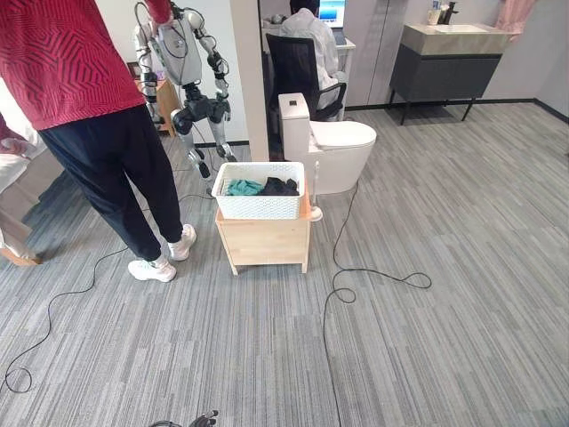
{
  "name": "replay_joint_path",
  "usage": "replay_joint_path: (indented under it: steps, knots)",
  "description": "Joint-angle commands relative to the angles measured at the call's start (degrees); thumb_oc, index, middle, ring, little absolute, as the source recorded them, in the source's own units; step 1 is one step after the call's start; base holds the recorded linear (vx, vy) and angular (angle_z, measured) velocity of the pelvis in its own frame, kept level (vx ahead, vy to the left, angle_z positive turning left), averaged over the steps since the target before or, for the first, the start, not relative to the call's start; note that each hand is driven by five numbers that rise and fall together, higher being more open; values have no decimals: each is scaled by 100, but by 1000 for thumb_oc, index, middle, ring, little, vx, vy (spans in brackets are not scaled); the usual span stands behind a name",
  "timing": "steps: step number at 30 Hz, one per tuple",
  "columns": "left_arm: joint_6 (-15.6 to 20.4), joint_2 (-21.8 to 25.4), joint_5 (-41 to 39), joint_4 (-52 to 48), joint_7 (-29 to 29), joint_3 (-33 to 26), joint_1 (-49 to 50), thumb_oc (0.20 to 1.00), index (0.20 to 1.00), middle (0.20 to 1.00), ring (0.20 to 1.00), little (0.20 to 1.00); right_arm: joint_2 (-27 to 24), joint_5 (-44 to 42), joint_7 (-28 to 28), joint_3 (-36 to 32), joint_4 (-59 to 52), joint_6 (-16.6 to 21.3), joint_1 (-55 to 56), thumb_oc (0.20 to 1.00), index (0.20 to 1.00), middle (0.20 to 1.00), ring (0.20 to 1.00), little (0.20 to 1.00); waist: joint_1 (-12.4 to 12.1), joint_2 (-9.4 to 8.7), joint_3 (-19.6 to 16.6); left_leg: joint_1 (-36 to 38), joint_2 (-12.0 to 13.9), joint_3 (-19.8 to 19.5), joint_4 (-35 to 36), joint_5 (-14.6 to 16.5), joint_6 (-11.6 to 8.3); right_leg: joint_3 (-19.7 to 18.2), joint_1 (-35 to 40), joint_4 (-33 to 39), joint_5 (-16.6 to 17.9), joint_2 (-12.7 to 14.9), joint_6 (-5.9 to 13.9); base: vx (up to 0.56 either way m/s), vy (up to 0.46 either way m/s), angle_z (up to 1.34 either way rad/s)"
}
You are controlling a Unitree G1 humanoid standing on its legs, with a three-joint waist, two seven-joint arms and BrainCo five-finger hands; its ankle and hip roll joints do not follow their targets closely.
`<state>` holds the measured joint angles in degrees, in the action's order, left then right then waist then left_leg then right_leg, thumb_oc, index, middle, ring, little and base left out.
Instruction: Grab the laundry basket,head to the washer,open it,put in the laundry and shut it.
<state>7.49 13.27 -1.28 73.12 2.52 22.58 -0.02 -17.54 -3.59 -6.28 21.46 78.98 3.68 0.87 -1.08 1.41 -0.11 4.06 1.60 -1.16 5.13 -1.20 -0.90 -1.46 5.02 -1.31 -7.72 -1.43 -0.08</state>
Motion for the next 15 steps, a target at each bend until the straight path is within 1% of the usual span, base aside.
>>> replay_joint_path:
  steps: [1,9,13,15]
  knots:
    - [154,70,12,399,-93,-201,-268,1000,1000,1000,1000,1000,171,38,-27,95,14,104,-2,1000,1000,1000,1000,1000,-93,-338,-101,10,-84,-196,-18,209,-116,273,44,631,587,396,493,6,-33,0]
    - [134,109,-17,364,-82,-221,-286,1000,1000,1000,1000,1000,159,14,-47,90,58,78,23,1000,1000,1000,1000,1000,-53,-341,-75,-27,-54,-301,-13,191,-132,237,19,631,562,328,441,3,-32,1]
    - [138,141,-75,318,-96,-203,-333,1000,1000,1000,1000,1000,122,-60,-46,61,38,74,2,1000,1000,1000,1000,1000,-16,-363,11,-74,14,-328,-112,192,-179,220,22,631,533,257,370,21,-96,1]
    - [140,159,-91,263,-115,-170,-373,1000,1000,1000,1000,1000,112,-95,-22,45,33,75,-21,1000,1000,1000,1000,1000,3,-388,69,-166,74,-307,-304,239,-237,263,13,580,485,206,321,15,-106,6]
